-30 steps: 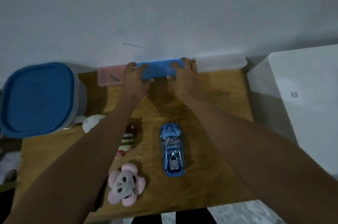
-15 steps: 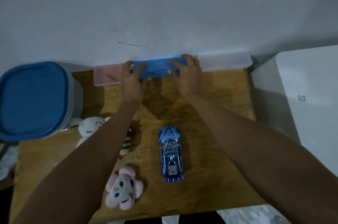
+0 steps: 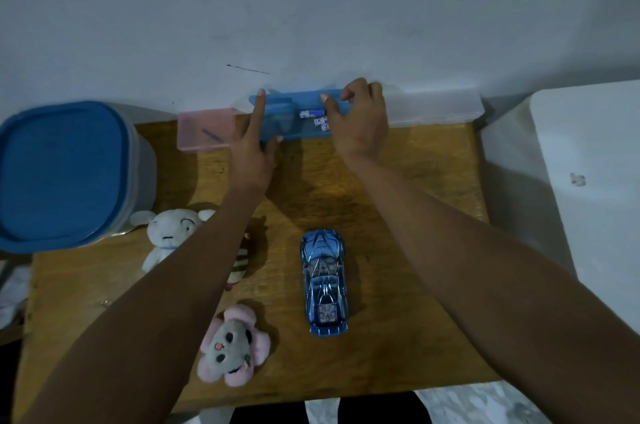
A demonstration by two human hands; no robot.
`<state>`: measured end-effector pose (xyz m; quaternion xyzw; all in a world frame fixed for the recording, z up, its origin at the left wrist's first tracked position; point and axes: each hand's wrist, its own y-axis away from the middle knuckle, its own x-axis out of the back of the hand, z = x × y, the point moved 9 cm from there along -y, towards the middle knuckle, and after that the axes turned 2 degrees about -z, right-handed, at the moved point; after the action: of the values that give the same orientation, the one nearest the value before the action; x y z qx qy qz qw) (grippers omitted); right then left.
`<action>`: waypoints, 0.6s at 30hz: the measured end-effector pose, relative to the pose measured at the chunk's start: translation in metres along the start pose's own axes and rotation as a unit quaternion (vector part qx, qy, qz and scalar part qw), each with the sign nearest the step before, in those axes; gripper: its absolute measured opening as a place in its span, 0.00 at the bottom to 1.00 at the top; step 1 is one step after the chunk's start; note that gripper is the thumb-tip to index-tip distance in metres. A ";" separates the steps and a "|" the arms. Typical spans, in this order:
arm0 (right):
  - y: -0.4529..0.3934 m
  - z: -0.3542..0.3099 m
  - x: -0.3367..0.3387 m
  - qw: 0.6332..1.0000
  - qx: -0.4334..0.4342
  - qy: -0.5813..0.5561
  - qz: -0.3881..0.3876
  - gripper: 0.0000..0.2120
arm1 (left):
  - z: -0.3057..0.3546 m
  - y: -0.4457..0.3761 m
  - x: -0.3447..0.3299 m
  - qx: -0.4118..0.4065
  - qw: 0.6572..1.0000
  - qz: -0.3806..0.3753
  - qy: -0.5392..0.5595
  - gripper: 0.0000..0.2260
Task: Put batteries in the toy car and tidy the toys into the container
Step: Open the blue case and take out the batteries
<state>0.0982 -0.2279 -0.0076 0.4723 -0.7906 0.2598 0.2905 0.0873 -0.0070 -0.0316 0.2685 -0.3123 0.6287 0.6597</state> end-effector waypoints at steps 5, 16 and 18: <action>0.015 -0.013 -0.027 0.982 0.159 0.041 -0.089 0.10 | -0.006 -0.008 -0.005 0.006 1.000 -0.025 0.001 0.40; 0.031 -0.013 -0.067 0.927 0.254 0.223 -0.162 0.24 | -0.011 -0.013 -0.006 -0.001 1.000 -0.014 0.017 0.42; 0.030 -0.014 -0.069 0.924 0.245 0.236 -0.172 0.24 | -0.011 -0.014 -0.005 0.000 1.000 -0.009 0.016 0.42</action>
<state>0.1011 -0.1651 -0.0508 0.5824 -0.5174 0.4952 0.3845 0.1018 -0.0030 -0.0423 0.2610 -0.2989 0.6269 0.6705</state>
